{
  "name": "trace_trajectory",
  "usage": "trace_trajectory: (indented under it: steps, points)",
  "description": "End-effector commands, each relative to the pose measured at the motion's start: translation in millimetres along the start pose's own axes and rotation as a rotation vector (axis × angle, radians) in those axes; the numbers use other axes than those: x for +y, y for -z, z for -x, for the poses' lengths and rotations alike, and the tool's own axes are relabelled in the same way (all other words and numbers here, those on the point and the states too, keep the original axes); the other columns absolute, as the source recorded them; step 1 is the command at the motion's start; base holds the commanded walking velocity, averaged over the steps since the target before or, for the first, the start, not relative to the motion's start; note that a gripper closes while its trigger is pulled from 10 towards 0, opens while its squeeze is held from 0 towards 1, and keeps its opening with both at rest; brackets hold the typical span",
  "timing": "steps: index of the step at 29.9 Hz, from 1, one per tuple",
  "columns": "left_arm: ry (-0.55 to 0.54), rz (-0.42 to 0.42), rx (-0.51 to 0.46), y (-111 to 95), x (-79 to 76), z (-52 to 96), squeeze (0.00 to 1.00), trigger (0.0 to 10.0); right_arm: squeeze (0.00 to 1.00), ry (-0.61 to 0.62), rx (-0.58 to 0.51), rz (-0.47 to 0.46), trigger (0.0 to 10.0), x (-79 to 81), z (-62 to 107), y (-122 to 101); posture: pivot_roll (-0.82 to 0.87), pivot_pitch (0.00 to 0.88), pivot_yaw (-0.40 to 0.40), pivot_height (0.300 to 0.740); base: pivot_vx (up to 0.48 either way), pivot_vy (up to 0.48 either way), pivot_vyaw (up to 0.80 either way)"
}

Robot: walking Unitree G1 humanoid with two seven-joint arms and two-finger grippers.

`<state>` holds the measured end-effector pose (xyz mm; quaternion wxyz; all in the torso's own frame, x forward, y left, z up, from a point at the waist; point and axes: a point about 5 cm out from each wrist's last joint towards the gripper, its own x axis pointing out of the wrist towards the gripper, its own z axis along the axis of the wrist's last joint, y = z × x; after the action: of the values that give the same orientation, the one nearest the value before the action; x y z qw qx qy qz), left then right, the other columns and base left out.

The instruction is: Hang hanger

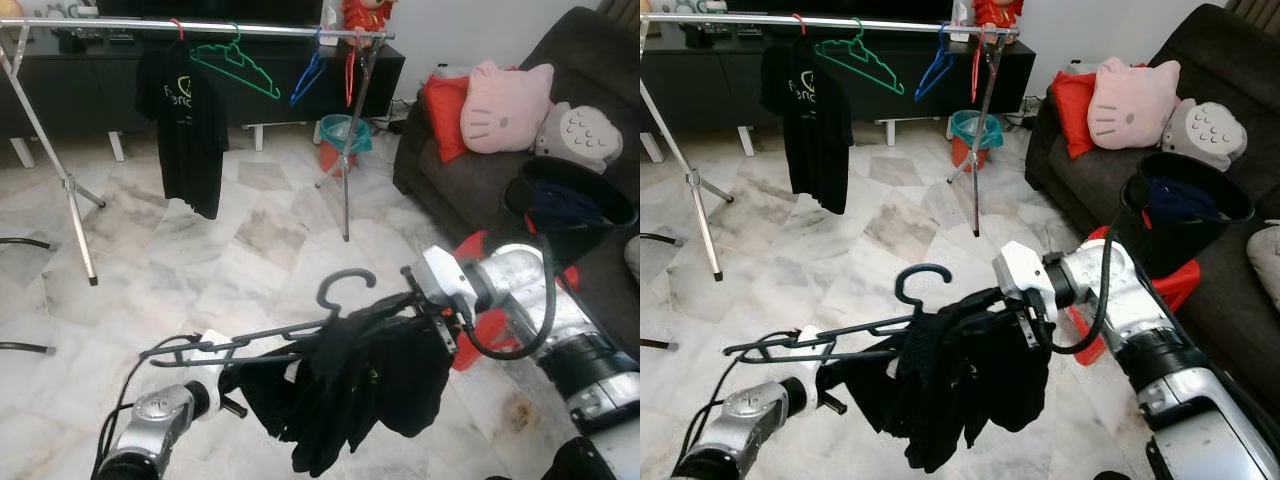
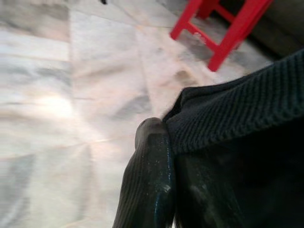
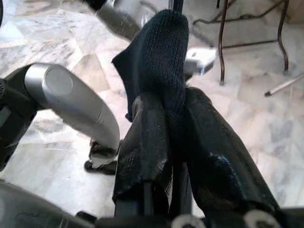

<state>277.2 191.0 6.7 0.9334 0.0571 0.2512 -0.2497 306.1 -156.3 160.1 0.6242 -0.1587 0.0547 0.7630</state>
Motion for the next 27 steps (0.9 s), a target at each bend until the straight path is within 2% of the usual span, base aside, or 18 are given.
trace_trajectory:
  steps: [1, 3, 12, 15, 17, 27]
  points:
    - [-0.088, 0.030, 0.097, 20, 11.6, 9.9, 0.00, 10.0, 0.00, 0.016, 0.058, 0.048, 10.0, 2.1, 16.5, -6, -0.02, 0.000, -0.123, 0.740, 0.000, 0.000, 0.00]
    - [-0.117, 0.002, 0.119, 22, 16.0, 12.0, 0.00, 10.0, 0.00, -0.016, 0.162, 0.049, 10.0, 11.3, 20.5, 6, -0.02, 0.000, -0.120, 0.740, 0.000, 0.000, 0.00]
    - [-0.192, -0.010, 0.165, 27, 24.4, 15.1, 0.00, 10.0, 0.00, -0.042, 0.220, -0.017, 10.0, 29.1, 30.5, 17, -0.02, 0.000, -0.112, 0.740, 0.000, 0.000, 0.00]
    - [-0.194, -0.030, 0.181, 28, 26.4, 16.0, 0.00, 10.0, 0.00, -0.043, 0.276, -0.008, 10.0, 28.9, 33.2, 22, -0.02, 0.000, -0.109, 0.740, 0.000, 0.000, 0.00]
    - [-0.218, -0.055, 0.206, 27, 32.1, 18.4, 0.00, 10.0, 0.00, -0.081, 0.392, -0.002, 10.0, 33.1, 37.2, 33, -0.02, 0.000, -0.108, 0.740, 0.000, 0.000, 0.00]
    - [-0.257, -0.067, 0.227, 28, 40.2, 22.7, 0.00, 10.0, 0.00, -0.100, 0.497, -0.030, 10.0, 39.3, 46.4, 42, -0.03, 0.000, -0.106, 0.740, 0.000, 0.000, 0.00]
